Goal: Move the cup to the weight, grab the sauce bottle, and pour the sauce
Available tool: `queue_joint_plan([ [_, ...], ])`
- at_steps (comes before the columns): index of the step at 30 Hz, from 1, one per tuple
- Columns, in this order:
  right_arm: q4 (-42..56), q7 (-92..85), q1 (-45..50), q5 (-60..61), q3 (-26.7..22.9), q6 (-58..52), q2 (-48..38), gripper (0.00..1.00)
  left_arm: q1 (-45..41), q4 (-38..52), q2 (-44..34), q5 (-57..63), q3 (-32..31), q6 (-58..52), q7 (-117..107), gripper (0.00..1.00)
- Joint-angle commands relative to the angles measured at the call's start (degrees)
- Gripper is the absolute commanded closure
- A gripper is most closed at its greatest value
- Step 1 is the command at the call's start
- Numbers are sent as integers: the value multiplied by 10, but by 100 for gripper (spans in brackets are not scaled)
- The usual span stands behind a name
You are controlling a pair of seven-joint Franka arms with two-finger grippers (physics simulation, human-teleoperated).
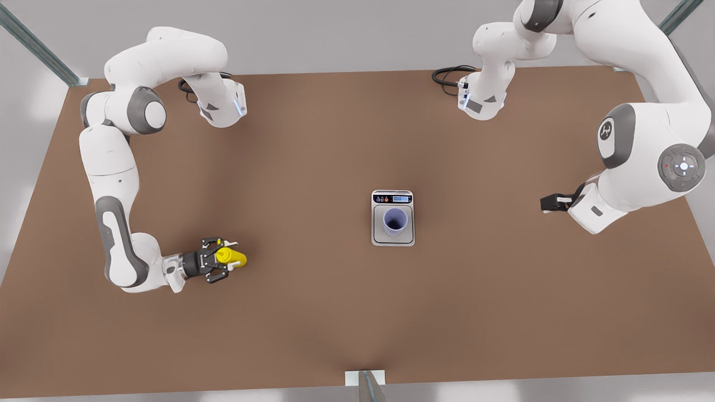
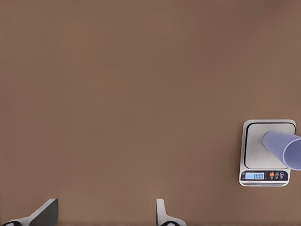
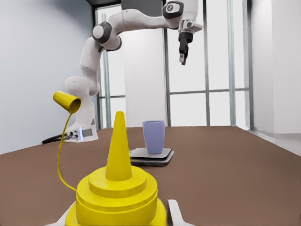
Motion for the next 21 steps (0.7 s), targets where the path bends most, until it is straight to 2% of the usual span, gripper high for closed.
queue_joint_plan([
  [1, 0, 0, 0, 0, 0, 0, 0, 17, 0, 0, 0, 0, 0, 0, 0, 0],
  [2, 0, 0, 0, 0, 0, 0, 0, 14, 0, 0, 0, 0, 0, -1, 0, 0],
  [3, 0, 0, 1, 3, 0, 0, 0, 5, 0, 0, 0, 0, 0, -1, 0, 0],
  [5, 1, 1, 0, 7, 0, 0, -1, 0, -1, 0, 0, 0, 0, -1, 0, 0],
  [14, 0, 1, -10, 1, -5, -2, 1, 0, 0, 0, 0, 0, 0, -1, 0, 0],
  [21, 9, 4, -52, -39, -12, -26, -2, 0, 0, 0, 1, 0, 0, 0, 0, 0],
])
